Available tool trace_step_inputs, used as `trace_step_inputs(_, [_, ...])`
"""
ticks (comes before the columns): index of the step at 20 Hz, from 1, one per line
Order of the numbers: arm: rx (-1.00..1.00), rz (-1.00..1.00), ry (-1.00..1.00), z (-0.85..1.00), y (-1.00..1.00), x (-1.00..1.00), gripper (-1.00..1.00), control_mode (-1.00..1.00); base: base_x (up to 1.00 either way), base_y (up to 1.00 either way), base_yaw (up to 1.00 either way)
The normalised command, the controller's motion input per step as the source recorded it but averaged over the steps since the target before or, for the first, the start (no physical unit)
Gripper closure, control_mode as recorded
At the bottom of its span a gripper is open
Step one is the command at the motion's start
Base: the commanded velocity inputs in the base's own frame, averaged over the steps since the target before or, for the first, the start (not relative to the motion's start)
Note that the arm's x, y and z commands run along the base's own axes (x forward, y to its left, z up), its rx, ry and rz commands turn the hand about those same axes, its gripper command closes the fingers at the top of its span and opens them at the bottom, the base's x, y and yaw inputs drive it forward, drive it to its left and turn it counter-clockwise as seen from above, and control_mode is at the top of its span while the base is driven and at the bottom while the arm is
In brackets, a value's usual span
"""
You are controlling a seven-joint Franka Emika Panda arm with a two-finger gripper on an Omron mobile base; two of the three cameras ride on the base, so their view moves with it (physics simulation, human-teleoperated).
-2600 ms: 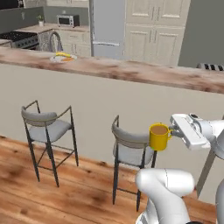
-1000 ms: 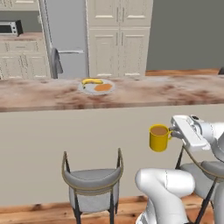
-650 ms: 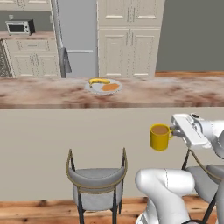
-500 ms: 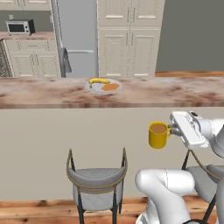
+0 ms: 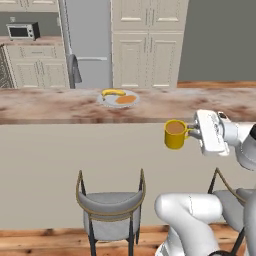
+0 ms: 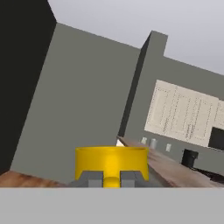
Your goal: Pick up the brewed coffee from the coffee machine and place it next to the breakfast plate on the dining counter.
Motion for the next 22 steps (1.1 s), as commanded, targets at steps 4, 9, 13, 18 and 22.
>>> trace_step_inputs(4, [-0.01,-0.41,0.0,0.41,0.0,0.32,1.0,-1.0,0.0,0.0,0.0])
trace_step_inputs(9, [0.03,-0.38,0.0,0.36,0.0,0.29,1.0,-1.0,0.0,0.0,0.0])
trace_step_inputs(13, [0.1,-0.3,-0.03,0.23,0.0,0.3,1.0,-1.0,0.0,0.0,0.0])
trace_step_inputs(18, [0.08,-0.32,0.0,0.14,0.0,0.42,1.0,-1.0,0.0,0.0,0.0])
trace_step_inputs(22, [0.07,-0.32,0.0,0.16,0.0,0.5,1.0,-1.0,0.0,0.0,0.0])
